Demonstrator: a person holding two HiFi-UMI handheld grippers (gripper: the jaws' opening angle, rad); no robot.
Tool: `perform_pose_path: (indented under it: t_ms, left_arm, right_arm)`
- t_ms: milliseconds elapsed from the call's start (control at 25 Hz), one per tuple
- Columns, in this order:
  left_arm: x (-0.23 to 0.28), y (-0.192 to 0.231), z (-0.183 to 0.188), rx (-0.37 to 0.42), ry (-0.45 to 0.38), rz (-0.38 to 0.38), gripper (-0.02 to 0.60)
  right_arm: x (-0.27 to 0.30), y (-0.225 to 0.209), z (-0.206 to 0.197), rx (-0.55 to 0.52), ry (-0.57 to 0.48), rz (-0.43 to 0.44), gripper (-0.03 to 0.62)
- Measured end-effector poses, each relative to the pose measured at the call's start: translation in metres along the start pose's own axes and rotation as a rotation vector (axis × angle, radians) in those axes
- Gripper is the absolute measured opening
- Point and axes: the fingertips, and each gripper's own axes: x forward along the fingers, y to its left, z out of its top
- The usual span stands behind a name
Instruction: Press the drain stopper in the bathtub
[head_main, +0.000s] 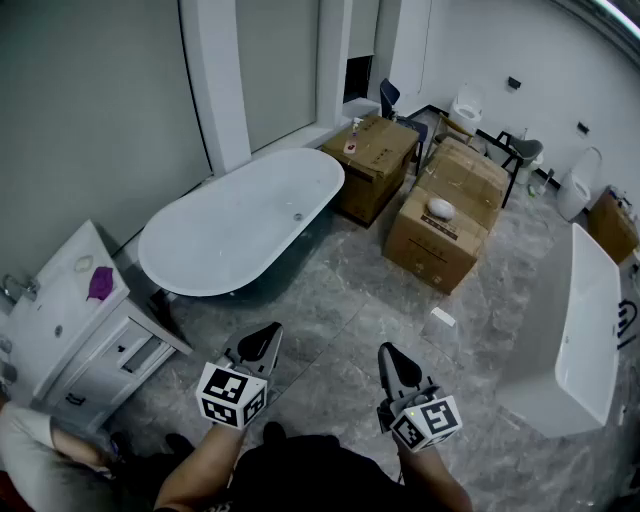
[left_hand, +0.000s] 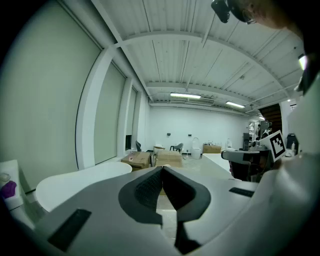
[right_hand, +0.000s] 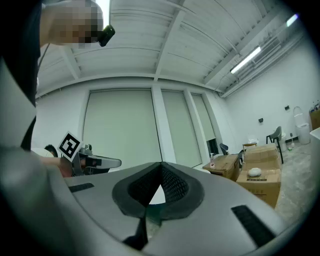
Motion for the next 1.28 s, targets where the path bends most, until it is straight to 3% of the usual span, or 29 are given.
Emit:
perform_pose_path:
  t_ms: [680, 1000, 1280]
  left_arm:
    - [0.004, -0.064, -0.007, -0.011, -0.007, -0.032, 0.015]
    - [0.034, -0.028, -0.008, -0.023, -0.009, -0.031, 0.015]
    - [0.089, 0.04, -0.006, -0.047, 0.014, -0.043, 0.015]
  right_arm:
    - [-0.046, -0.005, 0.004, 0.087, -0.009, 0.079, 0.014]
    - [-0.011, -0.024, -0.013, 0.103, 0.035, 0.053, 0.014]
    - [0.071, -0.049, -0.023, 0.116, 0.084, 0.032, 0.014]
